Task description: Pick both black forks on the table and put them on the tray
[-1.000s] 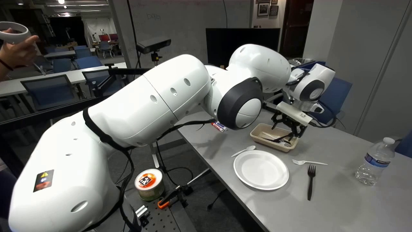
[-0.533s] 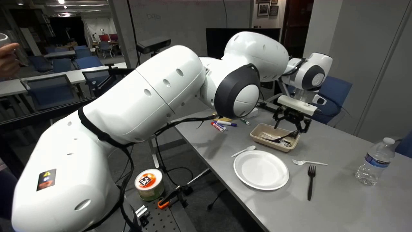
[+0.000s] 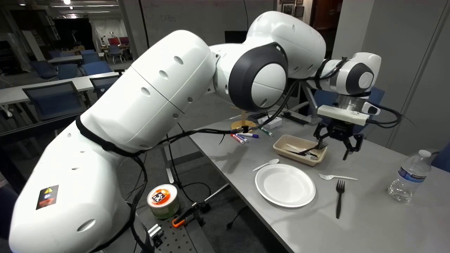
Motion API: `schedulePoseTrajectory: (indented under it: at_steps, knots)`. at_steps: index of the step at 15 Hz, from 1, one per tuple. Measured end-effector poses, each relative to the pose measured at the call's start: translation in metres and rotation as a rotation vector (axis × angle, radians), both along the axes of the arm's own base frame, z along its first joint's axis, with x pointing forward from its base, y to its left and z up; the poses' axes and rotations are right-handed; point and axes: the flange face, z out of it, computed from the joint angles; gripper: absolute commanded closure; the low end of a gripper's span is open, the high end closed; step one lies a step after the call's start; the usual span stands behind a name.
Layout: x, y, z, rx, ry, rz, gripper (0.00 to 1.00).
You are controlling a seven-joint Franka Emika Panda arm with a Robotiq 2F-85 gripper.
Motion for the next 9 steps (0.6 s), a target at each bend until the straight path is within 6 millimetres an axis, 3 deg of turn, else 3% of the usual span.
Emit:
schedulePoseTrajectory:
  at_steps: [4,9]
  knots:
    - [-0.022,-0.03,-0.002,-0.038,0.044,-0.019,0.0]
    - [-0.047,-0.054,-0.033,-0.083,0.089,0.036,0.0]
